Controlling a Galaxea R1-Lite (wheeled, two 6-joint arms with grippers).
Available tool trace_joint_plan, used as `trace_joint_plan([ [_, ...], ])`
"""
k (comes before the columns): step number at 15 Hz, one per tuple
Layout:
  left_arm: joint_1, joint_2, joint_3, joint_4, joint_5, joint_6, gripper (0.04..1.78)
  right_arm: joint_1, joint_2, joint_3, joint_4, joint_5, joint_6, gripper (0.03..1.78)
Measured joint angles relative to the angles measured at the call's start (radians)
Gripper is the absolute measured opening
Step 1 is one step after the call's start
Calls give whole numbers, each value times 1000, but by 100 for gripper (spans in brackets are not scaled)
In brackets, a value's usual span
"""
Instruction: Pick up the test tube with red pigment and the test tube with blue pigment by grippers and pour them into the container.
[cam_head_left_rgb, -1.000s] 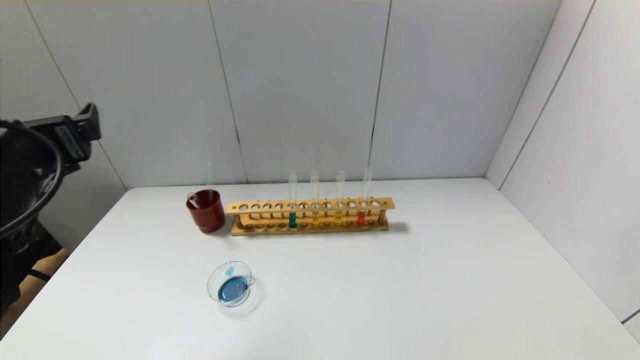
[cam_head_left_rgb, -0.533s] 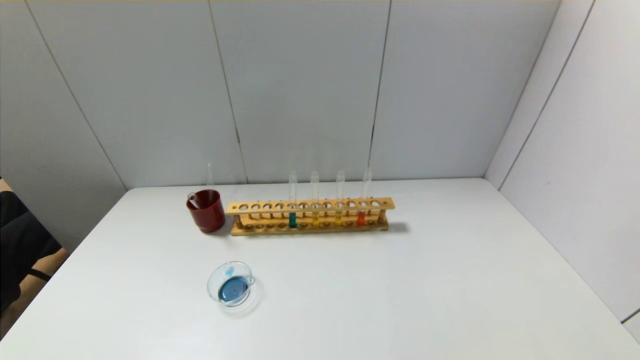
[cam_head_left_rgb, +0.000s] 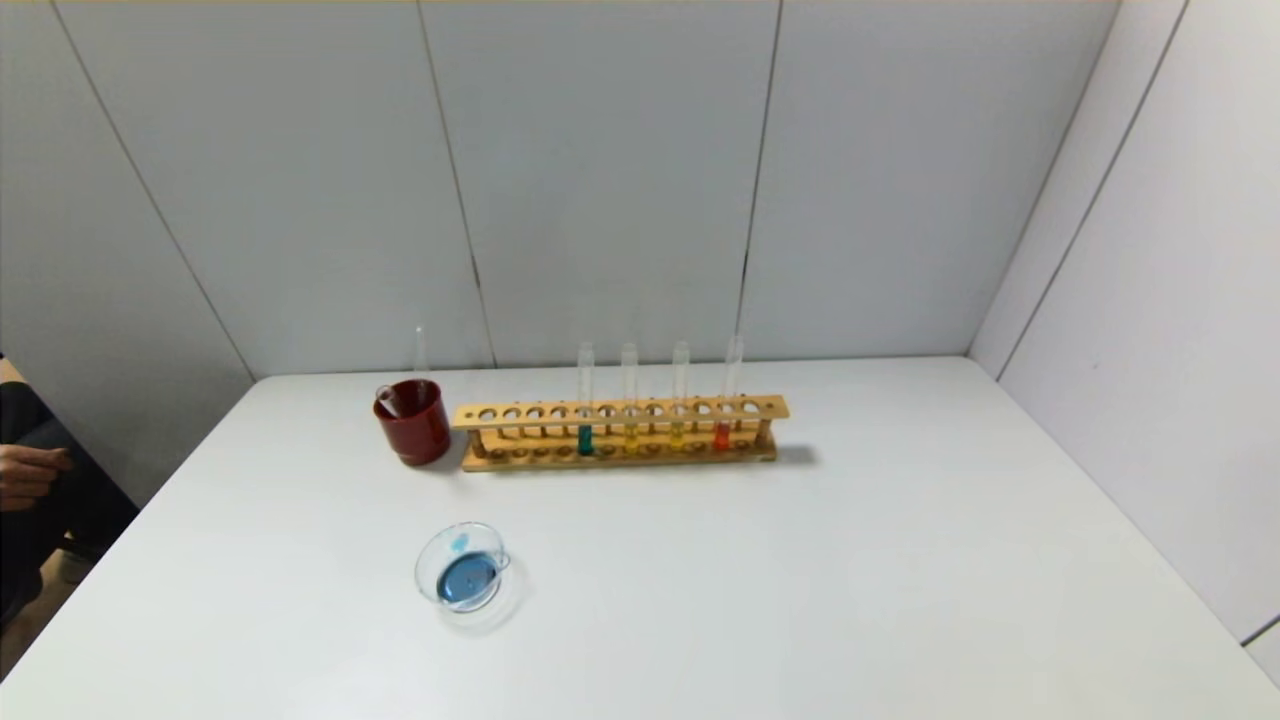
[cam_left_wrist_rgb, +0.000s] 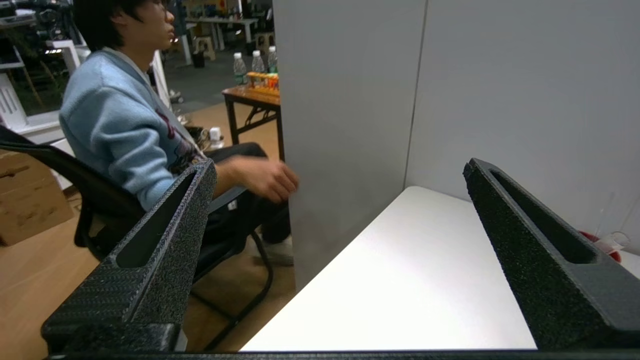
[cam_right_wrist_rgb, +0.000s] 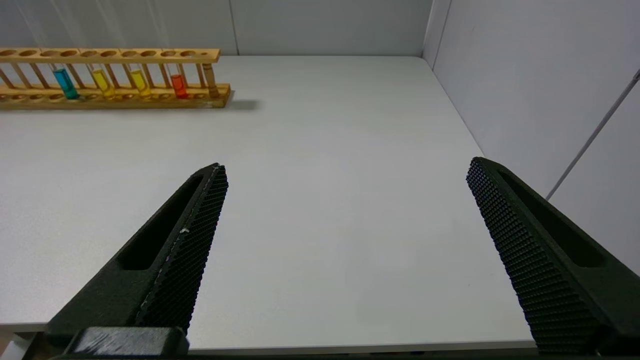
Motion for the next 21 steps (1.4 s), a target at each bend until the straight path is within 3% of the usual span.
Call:
trace_joint_plan([
  [5,22,-242,124,34,-287,-17,174,0,0,0,0,0,0,175],
  [10,24,-327,149,367,-486,-108,174,0,0,0,0,0,0,175],
  [14,24,-335,147,523,-677,-97,174,0,0,0,0,0,0,175],
  [16,23,-335,133,606,-699,-88,174,0,0,0,0,0,0,175],
  [21,23,-336,130,613,-699,-88,174,0,0,0,-1,-1,-2,175],
])
